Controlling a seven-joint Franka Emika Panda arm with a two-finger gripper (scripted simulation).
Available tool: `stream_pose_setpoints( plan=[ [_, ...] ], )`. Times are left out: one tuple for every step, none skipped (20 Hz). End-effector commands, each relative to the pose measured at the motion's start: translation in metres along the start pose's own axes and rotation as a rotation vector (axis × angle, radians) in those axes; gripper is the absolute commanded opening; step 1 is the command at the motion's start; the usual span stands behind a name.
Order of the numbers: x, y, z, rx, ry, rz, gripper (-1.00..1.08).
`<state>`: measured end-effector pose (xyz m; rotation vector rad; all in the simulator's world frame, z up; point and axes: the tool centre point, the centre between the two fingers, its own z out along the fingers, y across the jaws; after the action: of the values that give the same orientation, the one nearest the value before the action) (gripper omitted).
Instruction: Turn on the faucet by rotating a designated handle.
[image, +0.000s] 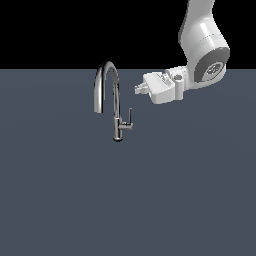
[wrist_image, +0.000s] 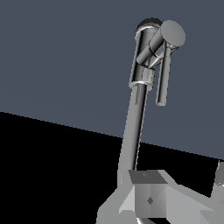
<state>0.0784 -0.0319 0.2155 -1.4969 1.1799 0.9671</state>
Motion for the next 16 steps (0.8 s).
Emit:
stream_pose_setpoints(
  plan=[
    [0.02, -0.003, 0.006, 0.054, -0.048, 0.055, -1.0],
    [0.028, -0.004, 0.008, 0.073, -0.065, 0.075, -1.0],
    [0.035, -0.005, 0.011, 0.09, -0.081, 0.093, -1.0],
    [0.041, -0.005, 0.013, 0.107, -0.096, 0.111, -1.0],
    [0.047, -0.006, 0.016, 0.123, -0.109, 0.127, -1.0],
    [0.053, -0.006, 0.018, 0.137, -0.122, 0.142, -1.0],
    [0.058, -0.007, 0.02, 0.15, -0.134, 0.156, -1.0],
    [0.062, -0.007, 0.022, 0.163, -0.145, 0.168, -1.0],
    [0.067, -0.007, 0.024, 0.174, -0.155, 0.18, -1.0],
    [0.071, -0.007, 0.026, 0.184, -0.164, 0.191, -1.0],
    [0.074, -0.007, 0.028, 0.193, -0.172, 0.2, -1.0],
    [0.077, -0.008, 0.029, 0.201, -0.179, 0.208, -1.0],
    [0.079, -0.008, 0.031, 0.208, -0.185, 0.215, -1.0],
    [0.081, -0.008, 0.032, 0.213, -0.19, 0.221, -1.0],
    [0.083, -0.008, 0.033, 0.218, -0.194, 0.225, -1.0],
    [0.084, -0.008, 0.034, 0.221, -0.197, 0.228, -1.0]
  ],
)
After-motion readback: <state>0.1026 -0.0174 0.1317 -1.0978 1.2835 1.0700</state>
